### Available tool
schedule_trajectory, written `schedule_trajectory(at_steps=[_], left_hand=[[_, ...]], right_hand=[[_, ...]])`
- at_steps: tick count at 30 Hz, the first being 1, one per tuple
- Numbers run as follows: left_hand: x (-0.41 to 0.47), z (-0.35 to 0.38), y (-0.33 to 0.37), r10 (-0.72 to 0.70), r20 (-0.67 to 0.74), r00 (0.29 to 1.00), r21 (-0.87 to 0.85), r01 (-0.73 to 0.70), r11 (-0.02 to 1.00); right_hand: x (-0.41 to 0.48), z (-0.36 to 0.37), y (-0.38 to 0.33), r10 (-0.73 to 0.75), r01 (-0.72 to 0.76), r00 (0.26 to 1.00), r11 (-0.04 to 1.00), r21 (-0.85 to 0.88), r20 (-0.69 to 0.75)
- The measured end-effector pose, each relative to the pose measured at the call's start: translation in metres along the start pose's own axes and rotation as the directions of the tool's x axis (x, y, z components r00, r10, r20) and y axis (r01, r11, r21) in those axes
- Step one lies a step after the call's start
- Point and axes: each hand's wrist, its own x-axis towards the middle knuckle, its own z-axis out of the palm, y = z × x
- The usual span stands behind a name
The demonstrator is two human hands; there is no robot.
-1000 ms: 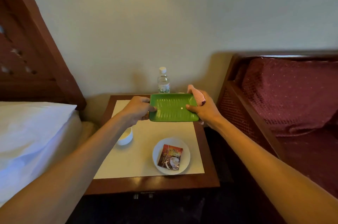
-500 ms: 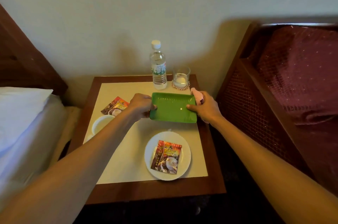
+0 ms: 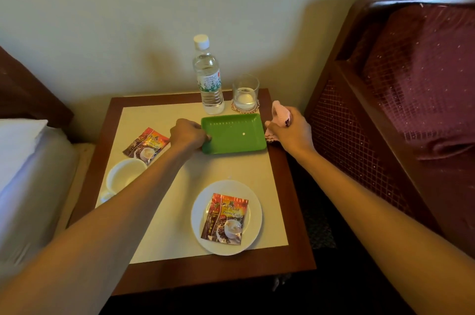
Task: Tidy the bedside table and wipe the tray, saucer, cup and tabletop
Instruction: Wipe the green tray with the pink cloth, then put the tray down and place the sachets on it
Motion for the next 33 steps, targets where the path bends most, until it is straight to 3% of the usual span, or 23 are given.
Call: schedule_trajectory(at_steps=[11, 16, 20, 22, 24, 27, 31, 33], left_hand=[[-0.01, 0.002, 0.001, 0.158, -0.055, 0.986, 0.184, -0.146, 0.972], [-0.039, -0.018, -0.005, 0.376, -0.022, 0.926, 0.253, -0.359, 0.899], [-0.076, -0.04, -0.018, 0.482, 0.092, 0.871, 0.082, -0.489, 0.868], [-0.092, -0.05, -0.023, 0.44, 0.146, 0.886, -0.092, -0.43, 0.898], [-0.102, -0.059, -0.034, 0.402, 0.145, 0.904, -0.149, -0.382, 0.912], [-0.111, -0.066, -0.063, 0.415, 0.14, 0.899, 0.041, -0.424, 0.905], [-0.125, -0.055, -0.093, 0.414, 0.334, 0.847, 0.238, -0.5, 0.832], [-0.134, -0.045, -0.101, 0.438, 0.405, 0.802, 0.331, -0.575, 0.748]], right_hand=[[-0.015, -0.008, -0.007, -0.043, 0.047, 0.998, 0.99, 0.136, -0.038], [-0.031, -0.006, -0.02, -0.072, 0.073, 0.997, 0.979, 0.19, -0.011], [-0.053, 0.006, -0.038, -0.032, 0.007, 0.997, 0.95, 0.311, 0.075], [-0.068, 0.014, -0.053, 0.006, -0.083, 0.981, 0.915, 0.395, 0.194], [-0.082, 0.023, -0.064, -0.004, -0.124, 0.958, 0.894, 0.43, 0.286], [-0.101, 0.031, -0.073, -0.013, -0.119, 0.952, 0.903, 0.412, 0.304], [-0.112, 0.025, -0.071, 0.031, -0.144, 0.948, 0.929, 0.341, 0.316], [-0.118, 0.022, -0.068, 0.071, -0.167, 0.944, 0.945, 0.281, 0.323]])
